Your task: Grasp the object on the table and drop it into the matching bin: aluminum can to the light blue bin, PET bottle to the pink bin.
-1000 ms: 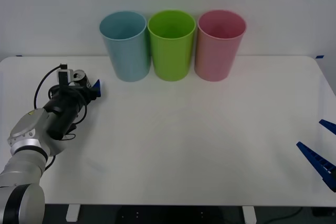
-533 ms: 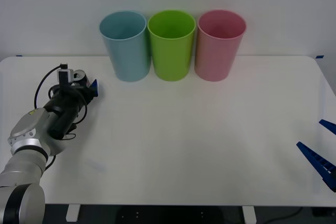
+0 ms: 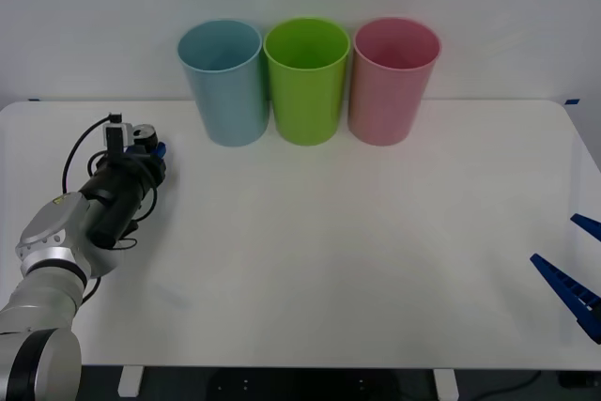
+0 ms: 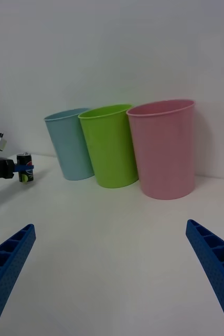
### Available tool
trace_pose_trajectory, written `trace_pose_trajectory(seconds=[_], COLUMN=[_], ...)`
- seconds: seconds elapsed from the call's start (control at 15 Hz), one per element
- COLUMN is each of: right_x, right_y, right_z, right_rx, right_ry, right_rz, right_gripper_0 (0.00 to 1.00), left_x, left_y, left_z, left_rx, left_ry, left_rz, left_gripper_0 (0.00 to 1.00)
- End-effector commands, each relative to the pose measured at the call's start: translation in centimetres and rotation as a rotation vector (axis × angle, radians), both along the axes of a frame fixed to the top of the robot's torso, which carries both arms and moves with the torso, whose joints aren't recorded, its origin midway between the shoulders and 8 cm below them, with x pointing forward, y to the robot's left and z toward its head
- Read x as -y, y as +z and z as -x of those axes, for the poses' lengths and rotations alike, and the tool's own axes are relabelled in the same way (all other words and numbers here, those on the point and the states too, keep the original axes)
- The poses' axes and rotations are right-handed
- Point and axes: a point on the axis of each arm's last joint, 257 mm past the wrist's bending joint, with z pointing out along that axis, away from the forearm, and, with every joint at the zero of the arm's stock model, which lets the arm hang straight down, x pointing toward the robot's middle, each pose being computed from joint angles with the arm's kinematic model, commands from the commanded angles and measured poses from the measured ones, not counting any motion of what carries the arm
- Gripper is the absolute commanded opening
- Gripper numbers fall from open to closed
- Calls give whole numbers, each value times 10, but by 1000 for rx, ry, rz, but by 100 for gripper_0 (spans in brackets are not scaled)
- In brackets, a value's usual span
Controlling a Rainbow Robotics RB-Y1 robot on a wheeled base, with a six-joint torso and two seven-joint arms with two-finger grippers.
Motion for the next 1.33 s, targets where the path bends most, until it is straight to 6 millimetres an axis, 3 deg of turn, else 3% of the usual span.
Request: trace_pose_trajectory(seconds=[0.07, 0.47, 0.8, 1.07, 1.33], right_x=[0, 0, 0, 0, 0], right_y=[0, 0, 0, 0, 0], right_z=[0, 0, 0, 0, 0], right_rx=[0, 0, 0, 0, 0], right_ry=[0, 0, 0, 0, 0], right_rz=[0, 0, 0, 0, 0], right_gripper_0=[100, 100, 100, 100, 100], left_x=[3, 12, 19, 27, 35], left_y=[2, 10, 33, 62, 107], left_z=[0, 5, 26, 49, 75], left_rx=[7, 42, 132, 218, 299], left_ry=[-13, -93, -148, -194, -253], left_rz=[14, 42, 72, 115, 177], left_gripper_0=[0, 0, 0, 0, 0])
